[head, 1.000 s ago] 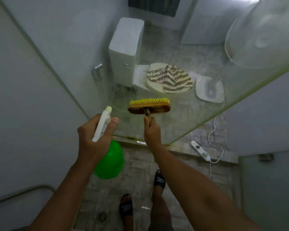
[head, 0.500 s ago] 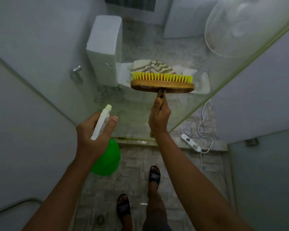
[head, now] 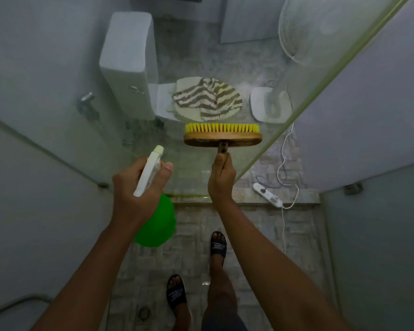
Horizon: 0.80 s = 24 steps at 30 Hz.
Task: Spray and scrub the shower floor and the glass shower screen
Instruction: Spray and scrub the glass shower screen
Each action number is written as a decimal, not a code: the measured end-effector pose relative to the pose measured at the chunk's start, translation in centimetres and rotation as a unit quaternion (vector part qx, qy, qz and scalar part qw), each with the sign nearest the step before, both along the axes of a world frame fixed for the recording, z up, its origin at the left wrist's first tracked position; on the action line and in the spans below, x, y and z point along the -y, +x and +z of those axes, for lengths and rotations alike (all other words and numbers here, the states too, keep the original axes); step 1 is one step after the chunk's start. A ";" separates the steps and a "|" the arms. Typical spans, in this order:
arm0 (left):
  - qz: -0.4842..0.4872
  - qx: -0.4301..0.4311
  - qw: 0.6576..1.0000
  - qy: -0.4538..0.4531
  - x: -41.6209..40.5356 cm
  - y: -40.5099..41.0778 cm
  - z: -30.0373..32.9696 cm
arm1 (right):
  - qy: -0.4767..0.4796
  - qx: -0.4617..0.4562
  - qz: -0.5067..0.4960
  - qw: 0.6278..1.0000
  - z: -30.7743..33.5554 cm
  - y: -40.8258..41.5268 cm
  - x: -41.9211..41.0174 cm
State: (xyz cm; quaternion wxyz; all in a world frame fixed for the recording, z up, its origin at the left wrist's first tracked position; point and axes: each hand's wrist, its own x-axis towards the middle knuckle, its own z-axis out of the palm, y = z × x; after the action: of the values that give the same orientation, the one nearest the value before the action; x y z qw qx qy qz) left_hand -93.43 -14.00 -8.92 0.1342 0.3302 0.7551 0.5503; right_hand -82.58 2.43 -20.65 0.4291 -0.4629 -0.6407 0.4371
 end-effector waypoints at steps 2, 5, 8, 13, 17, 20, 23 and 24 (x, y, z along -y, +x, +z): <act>0.001 0.004 1.000 0.000 -0.4 0.2 0.2 | 0.005 -0.083 -0.036 0.996 2.9 0.0 -1.2; 0.002 0.011 1.000 0.009 -1.1 0.0 0.2 | 0.031 -0.163 -0.060 0.984 5.0 0.4 -3.6; -0.003 0.004 1.000 0.013 -2.2 0.0 -0.2 | 0.036 -0.135 -0.035 0.990 2.4 1.0 -4.3; -0.009 0.012 1.000 0.010 -3.4 0.7 -0.7 | -0.081 0.053 0.017 0.995 -5.3 2.8 -0.3; -0.018 0.013 1.000 0.022 -3.3 1.0 -0.3 | -0.132 0.102 0.004 0.986 -5.5 3.0 1.8; -0.004 0.022 0.999 0.025 -2.8 0.8 0.2 | -0.081 0.049 -0.005 0.995 -0.9 1.2 1.2; -0.002 0.013 1.000 0.025 -2.4 0.4 0.8 | 0.006 -0.012 0.005 1.000 4.9 -0.6 0.1; 0.000 0.013 1.000 0.025 -2.1 0.2 1.0 | 0.029 -0.032 0.007 0.999 6.7 -1.1 -0.2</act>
State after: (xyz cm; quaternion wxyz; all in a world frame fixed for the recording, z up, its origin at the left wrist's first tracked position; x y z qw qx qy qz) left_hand -93.26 -11.90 -7.93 0.1363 0.3262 0.7394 0.5730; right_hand -83.69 2.59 -13.93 0.4597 -0.4318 -0.6422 0.4358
